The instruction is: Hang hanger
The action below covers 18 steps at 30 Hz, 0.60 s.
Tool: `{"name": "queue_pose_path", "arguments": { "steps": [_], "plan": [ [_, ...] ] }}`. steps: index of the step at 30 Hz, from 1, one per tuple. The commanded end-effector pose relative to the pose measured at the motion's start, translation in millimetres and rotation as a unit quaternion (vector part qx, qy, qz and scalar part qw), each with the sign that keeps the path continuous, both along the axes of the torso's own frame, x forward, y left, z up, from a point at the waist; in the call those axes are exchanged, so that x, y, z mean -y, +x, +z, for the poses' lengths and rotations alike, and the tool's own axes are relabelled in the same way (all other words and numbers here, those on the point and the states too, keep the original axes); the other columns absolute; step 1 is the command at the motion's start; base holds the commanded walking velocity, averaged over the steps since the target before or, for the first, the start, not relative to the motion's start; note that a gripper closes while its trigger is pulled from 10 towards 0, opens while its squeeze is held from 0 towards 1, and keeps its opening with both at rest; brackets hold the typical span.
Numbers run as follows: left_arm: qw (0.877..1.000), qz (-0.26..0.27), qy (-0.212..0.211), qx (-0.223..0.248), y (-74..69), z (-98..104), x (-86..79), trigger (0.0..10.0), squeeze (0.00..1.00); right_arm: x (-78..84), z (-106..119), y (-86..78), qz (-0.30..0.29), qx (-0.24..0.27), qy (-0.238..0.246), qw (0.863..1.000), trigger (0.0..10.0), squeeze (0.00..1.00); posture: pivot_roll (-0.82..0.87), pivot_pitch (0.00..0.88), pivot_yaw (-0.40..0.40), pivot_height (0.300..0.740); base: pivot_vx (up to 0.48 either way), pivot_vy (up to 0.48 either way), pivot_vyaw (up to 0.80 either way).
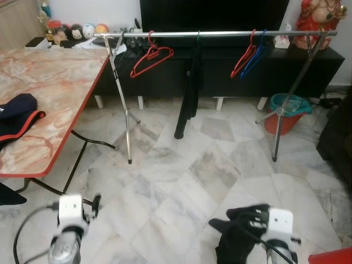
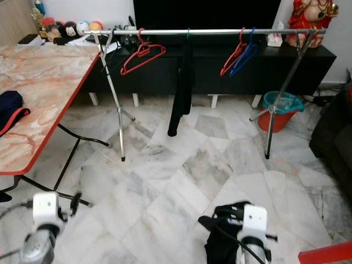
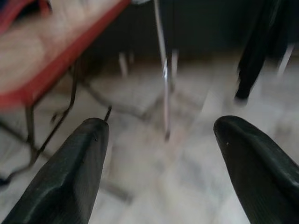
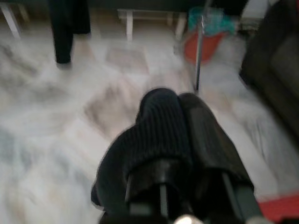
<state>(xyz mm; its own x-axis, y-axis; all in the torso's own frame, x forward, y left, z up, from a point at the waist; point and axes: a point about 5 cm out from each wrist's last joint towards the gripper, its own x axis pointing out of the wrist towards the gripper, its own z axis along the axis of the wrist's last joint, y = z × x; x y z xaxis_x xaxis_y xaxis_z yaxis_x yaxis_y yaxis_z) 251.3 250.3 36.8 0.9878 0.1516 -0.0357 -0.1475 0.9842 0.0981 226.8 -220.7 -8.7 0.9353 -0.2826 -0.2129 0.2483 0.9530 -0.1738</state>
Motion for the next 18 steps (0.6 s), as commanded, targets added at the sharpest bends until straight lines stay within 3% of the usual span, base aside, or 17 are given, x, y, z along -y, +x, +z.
{"name": "queue_pose_path", "arguments": {
  "steps": [1,4,5,8,18],
  "plan": [
    [1.0,-0.002,-0.013,0.013,-6.8,1.5,1.1,10.0,0.0,3.7,14.0,5.9,-0.004,0.037,0.002,0.999,10.0,0.0,0.02,0.0,-0.013,0.74,0.0,0.0,0.0],
    [1.0,-0.004,0.003,0.023,-15.8,3.4,3.0,10.0,0.0,-2.6,21.1,3.1,0.013,0.053,0.005,0.998,10.0,0.0,0.04,0.0,-0.02,0.74,0.0,0.0,0.0],
    [1.0,0.003,0.002,0.013,-25.8,-0.9,2.6,10.0,0.0,-9.0,24.1,-3.3,0.023,0.061,0.007,0.998,10.0,0.0,0.04,0.0,-0.022,0.74,0.0,0.0,0.0],
    [1.0,0.012,0.006,-0.006,-36.5,-3.2,-3.3,10.0,0.0,-17.6,20.3,-11.1,0.023,0.055,0.019,0.998,10.0,0.0,0.02,0.0,-0.006,0.74,0.0,0.0,0.0],
    [0.999,-0.032,-0.015,0.025,-24.0,18.9,8.1,10.0,0.0,-16.1,32.8,-5.0,0.01,0.064,0.024,0.998,10.0,0.0,0.02,0.0,0.016,0.74,0.0,0.0,0.0]
  ]
}}
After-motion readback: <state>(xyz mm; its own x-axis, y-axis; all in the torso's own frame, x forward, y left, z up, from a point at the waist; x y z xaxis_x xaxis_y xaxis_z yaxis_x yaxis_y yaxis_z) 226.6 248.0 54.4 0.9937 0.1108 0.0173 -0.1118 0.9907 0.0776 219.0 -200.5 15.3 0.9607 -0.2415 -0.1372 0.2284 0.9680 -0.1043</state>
